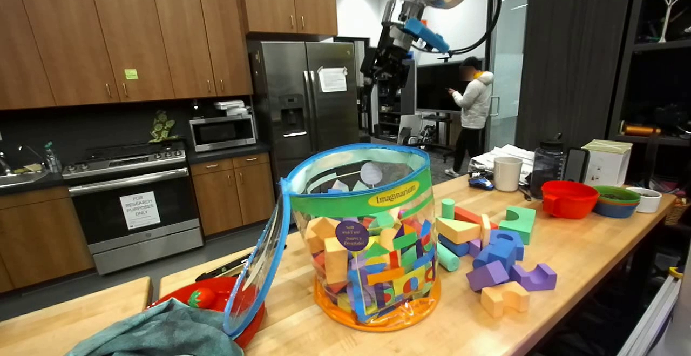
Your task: Take the yellow block out of the bag
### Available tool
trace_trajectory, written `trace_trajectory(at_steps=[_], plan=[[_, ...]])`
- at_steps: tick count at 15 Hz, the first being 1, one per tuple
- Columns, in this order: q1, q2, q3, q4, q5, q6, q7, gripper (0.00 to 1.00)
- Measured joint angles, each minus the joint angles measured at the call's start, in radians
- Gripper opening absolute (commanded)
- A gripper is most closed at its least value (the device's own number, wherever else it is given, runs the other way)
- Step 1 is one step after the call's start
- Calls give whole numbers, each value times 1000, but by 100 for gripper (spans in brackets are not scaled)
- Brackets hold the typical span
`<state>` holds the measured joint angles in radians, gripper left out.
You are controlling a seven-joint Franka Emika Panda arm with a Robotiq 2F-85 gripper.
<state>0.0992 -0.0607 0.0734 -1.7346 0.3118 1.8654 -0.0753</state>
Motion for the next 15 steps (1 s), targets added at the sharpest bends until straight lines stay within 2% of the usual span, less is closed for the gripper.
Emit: trace_trajectory(at_steps=[3,10,12,15], plan=[[2,-5,4,-55,67,-69,33,100],[4,-9,8,-114,102,-66,35,100],[4,-7,9,-112,84,-66,25,100],[5,5,15,-92,-9,-67,-32,100]])
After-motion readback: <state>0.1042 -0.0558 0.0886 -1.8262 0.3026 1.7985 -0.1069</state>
